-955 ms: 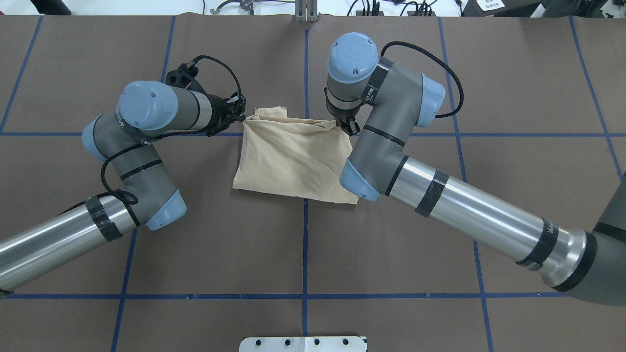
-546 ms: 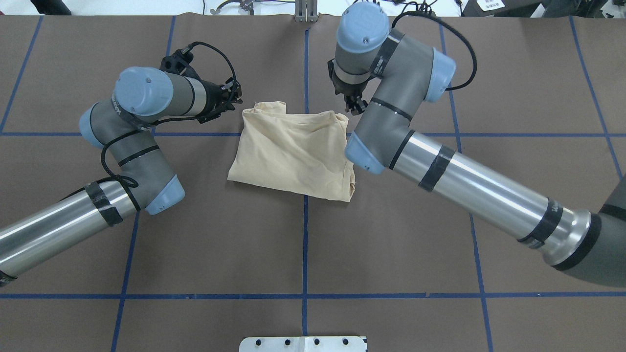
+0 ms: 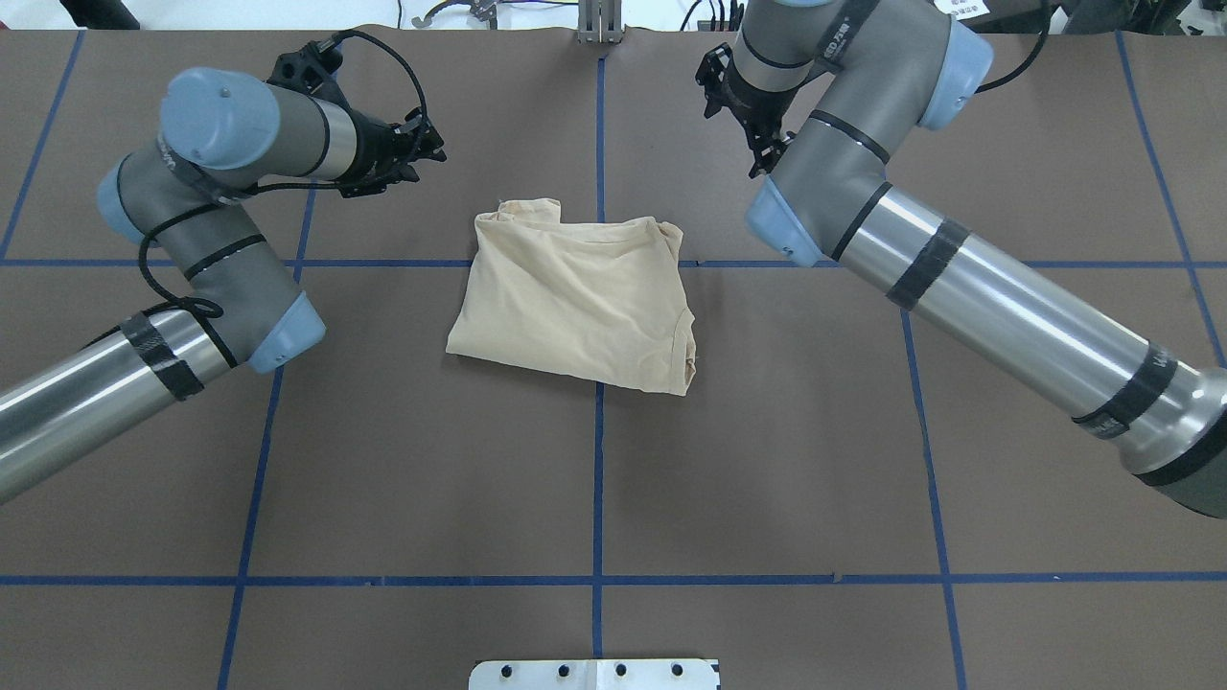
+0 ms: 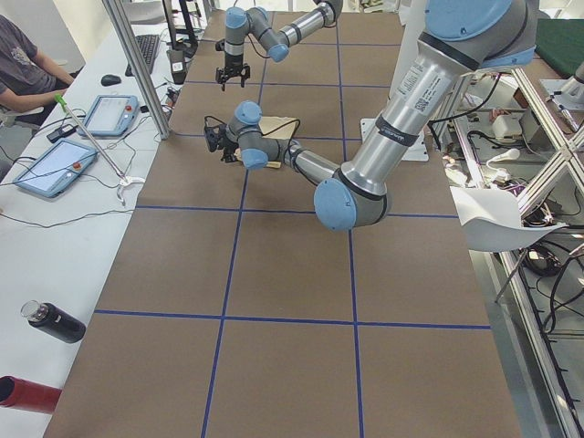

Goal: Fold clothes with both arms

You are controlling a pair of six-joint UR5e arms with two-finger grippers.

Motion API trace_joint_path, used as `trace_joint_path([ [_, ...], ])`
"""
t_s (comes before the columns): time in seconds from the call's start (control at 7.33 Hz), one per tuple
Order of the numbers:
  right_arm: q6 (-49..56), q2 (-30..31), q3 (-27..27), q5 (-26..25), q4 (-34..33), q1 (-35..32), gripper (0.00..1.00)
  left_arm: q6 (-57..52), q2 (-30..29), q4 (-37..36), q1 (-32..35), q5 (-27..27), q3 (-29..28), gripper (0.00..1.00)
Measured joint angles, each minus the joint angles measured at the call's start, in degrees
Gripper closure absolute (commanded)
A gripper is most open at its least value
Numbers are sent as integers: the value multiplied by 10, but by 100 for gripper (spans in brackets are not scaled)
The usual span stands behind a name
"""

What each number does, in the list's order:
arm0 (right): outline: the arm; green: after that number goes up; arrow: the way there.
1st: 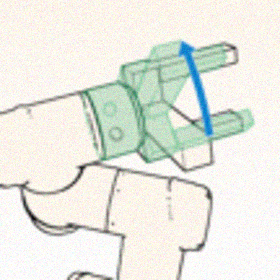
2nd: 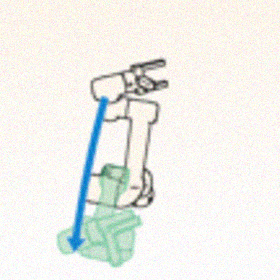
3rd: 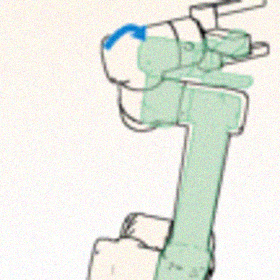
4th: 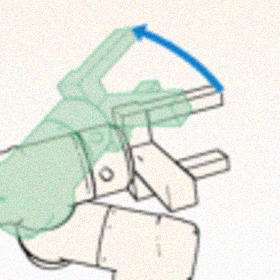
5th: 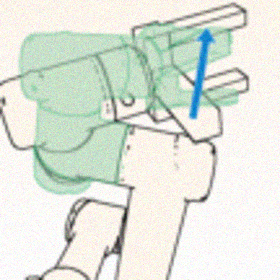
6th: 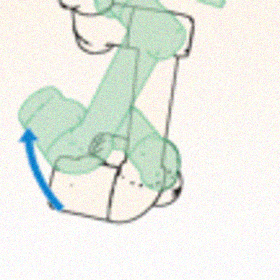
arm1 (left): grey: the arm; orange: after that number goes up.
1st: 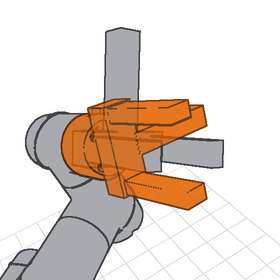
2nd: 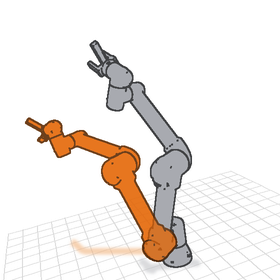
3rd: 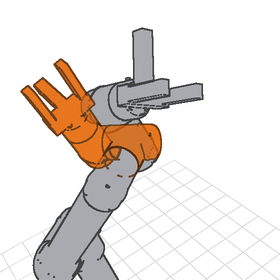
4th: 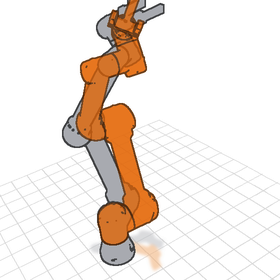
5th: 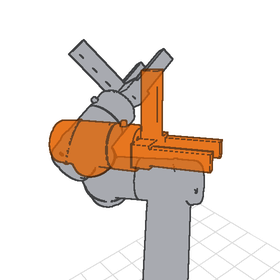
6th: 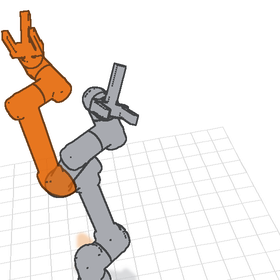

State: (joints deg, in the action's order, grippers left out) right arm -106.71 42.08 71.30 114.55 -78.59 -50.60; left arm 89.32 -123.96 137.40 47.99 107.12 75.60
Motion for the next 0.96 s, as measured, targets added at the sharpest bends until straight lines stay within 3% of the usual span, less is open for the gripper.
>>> trace_joint_path([
  [0.55,377,171,99,108,-3,-125,0,-316,190,-4,91,112,143,49],
  [0.96,684,289,129,170,-5,-235,0,-593,323,-14,219,197,182,48],
])
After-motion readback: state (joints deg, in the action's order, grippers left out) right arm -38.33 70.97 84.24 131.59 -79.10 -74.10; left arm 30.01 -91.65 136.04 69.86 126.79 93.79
